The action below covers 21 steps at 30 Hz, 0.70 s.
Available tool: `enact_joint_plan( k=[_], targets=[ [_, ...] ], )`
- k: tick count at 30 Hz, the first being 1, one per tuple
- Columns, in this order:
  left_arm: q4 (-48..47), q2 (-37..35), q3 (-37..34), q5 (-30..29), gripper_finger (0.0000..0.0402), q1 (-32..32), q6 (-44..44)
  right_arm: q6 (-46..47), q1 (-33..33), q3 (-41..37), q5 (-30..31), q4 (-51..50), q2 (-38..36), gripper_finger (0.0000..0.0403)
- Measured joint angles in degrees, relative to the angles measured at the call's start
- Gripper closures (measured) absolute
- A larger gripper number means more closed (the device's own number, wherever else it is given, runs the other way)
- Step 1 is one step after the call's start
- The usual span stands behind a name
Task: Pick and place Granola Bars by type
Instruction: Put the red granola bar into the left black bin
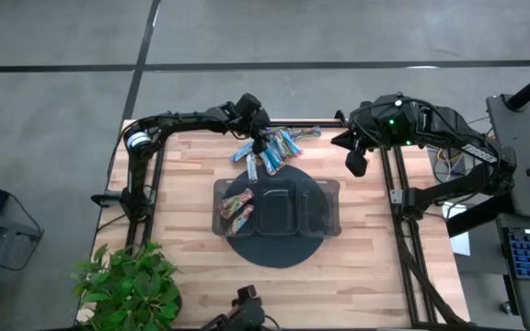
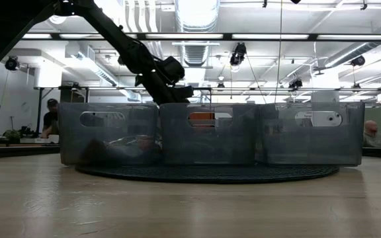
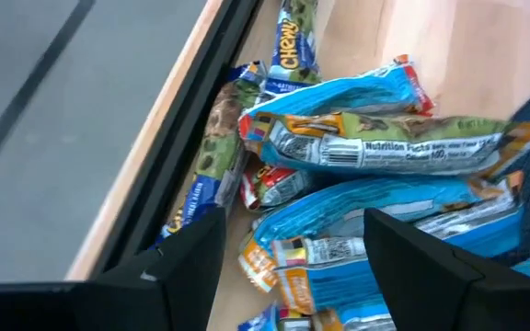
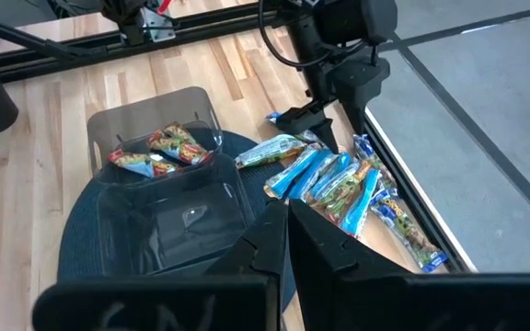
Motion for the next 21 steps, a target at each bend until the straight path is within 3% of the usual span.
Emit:
enact_joint_plan(
  k=[8, 18, 21],
  targets=[
    [1.0, 1.9, 0.0, 6.0, 0.0163, 0.3, 5.0, 0.2, 0.0, 0.0, 0.0, 0.0, 0.0, 0.0394],
    [4.0, 3.4, 0.5, 2.7, 0.0163, 0.1, 9.4, 0.5, 0.0, 0.0, 0.0, 0.0, 0.0, 0.0394],
    [5.2, 3.4, 0.6, -0.9, 0.0163, 0.1, 8.8, 0.5, 0.0, 0.0, 0.0, 0.0, 0.0, 0.0394]
  ],
)
